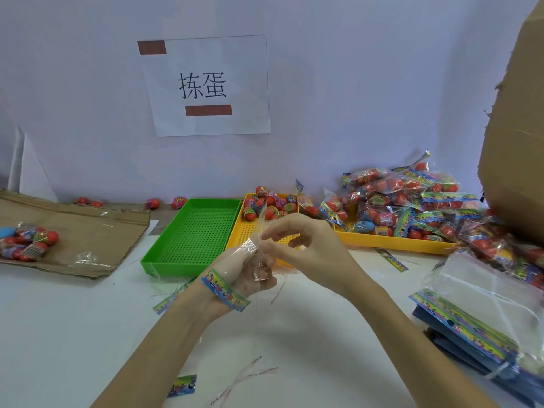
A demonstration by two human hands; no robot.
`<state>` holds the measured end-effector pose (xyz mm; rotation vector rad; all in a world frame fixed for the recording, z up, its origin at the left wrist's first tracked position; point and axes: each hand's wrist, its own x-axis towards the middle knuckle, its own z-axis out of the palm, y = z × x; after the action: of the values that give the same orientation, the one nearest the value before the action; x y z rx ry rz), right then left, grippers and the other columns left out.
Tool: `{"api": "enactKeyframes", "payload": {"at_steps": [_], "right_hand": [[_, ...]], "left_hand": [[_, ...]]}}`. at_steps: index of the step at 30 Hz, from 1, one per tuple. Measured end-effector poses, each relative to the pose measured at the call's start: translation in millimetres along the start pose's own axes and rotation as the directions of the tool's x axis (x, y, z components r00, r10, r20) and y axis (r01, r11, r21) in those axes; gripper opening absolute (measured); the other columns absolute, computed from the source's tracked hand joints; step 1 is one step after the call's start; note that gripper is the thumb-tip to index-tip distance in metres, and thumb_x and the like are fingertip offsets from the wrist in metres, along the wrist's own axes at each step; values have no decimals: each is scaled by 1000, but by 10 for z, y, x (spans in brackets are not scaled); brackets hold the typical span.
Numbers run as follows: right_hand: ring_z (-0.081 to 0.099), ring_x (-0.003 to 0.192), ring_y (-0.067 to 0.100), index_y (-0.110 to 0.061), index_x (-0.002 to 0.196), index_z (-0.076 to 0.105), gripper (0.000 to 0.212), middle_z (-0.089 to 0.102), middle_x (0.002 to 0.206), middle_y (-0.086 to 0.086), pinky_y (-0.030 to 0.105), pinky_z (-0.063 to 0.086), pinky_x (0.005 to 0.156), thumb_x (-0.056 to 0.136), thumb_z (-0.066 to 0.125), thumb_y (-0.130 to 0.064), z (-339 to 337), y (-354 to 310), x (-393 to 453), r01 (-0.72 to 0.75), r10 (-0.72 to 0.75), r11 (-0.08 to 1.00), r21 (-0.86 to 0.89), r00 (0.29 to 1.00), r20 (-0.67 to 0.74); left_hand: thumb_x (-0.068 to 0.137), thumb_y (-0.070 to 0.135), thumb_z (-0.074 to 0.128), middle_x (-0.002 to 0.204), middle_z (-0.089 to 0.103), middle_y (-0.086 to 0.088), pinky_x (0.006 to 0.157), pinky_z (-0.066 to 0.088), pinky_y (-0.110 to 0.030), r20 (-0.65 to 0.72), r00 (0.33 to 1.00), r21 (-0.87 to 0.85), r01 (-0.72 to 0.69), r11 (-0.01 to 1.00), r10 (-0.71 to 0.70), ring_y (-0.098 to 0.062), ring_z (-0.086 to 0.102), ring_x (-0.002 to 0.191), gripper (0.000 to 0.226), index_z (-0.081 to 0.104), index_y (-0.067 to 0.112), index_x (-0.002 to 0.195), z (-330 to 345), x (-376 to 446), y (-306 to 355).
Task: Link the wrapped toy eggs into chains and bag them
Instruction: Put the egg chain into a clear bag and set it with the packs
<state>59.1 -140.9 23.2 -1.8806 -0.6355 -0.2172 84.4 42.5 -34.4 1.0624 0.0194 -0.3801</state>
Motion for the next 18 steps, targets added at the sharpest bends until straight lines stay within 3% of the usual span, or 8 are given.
{"api": "enactKeyframes", "payload": {"at_steps": [3, 5, 8, 10, 13, 15, 17, 18], "right_hand": [[69, 94, 7, -26, 106, 70, 23, 72, 97, -16, 29, 60, 78, 87, 81, -33, 13, -4, 10, 6, -6, 1000, -13, 1000, -27], [70, 89, 6, -27, 114, 67, 31, 72, 94, -13, 25, 60, 77, 87, 81, -34, 11, -1, 10, -68, 68, 997, 38, 998, -10], [68, 84, 3, -24, 106, 75, 20, 73, 90, -12, 15, 54, 72, 88, 80, -33, -9, -5, -2, -138, 135, 990, 37, 987, 89], [67, 83, 4, -22, 95, 78, 13, 74, 89, -10, 16, 54, 72, 88, 80, -33, -27, -1, -4, -146, 141, 989, 33, 982, 128], [68, 87, 7, -24, 85, 78, 13, 73, 90, -9, 28, 57, 77, 86, 81, -36, -49, -4, 20, -131, 131, 990, 50, 991, 10], [67, 94, 7, -20, 82, 78, 13, 72, 96, -10, 29, 56, 82, 86, 82, -32, -93, 25, 29, 37, -60, 990, -133, 984, -169], [66, 97, 8, -11, 82, 78, 15, 72, 100, -4, 30, 57, 86, 86, 82, -25, -161, 60, 35, 246, -336, 887, -391, 925, -180], [66, 96, 12, -8, 82, 77, 16, 73, 99, -1, 32, 58, 85, 87, 81, -24, -197, 77, 34, 303, -407, 836, -457, 901, -148]], "left_hand": [[82, 28, 87, 65, 63, -6, 56, 53, -33, 80, 996, 8, 32, 999, -32, -15, 50, 45, 18, 76, 15, 74, -63, 9, 4], [70, 29, 96, 67, 65, -6, 57, 54, -35, 122, 991, 5, 46, 999, -46, -16, 53, 47, 25, 76, 14, 78, -97, 7, 5], [80, 23, 88, 70, 66, -6, 60, 54, -36, 202, 975, 32, 88, 996, -93, -17, 57, 50, 19, 73, 12, 80, -95, -30, -6], [80, 20, 87, 70, 65, -7, 57, 54, -36, 190, 976, 65, 96, 993, -106, -17, 55, 49, 17, 72, 12, 81, -54, -55, -6], [87, 37, 78, 78, 71, -12, 58, 58, -36, 94, 992, 62, 82, 995, -88, -20, 62, 53, 31, 77, 8, 96, 68, -120, 38], [98, 44, 57, 101, 75, -22, 67, 63, -44, 83, 994, 2, 65, 998, -65, -32, 75, 75, 45, 78, 6, 110, 113, -174, 114], [97, 47, 50, 119, 71, -27, 80, 64, -53, 22, 997, 28, -72, 997, 72, -37, 76, 95, 53, 75, 3, 114, 116, -234, 188], [96, 53, 46, 124, 71, -25, 86, 62, -54, -52, 984, 113, -161, 980, 168, -35, 76, 101, 60, 73, 3, 115, 102, -257, 230]]}}
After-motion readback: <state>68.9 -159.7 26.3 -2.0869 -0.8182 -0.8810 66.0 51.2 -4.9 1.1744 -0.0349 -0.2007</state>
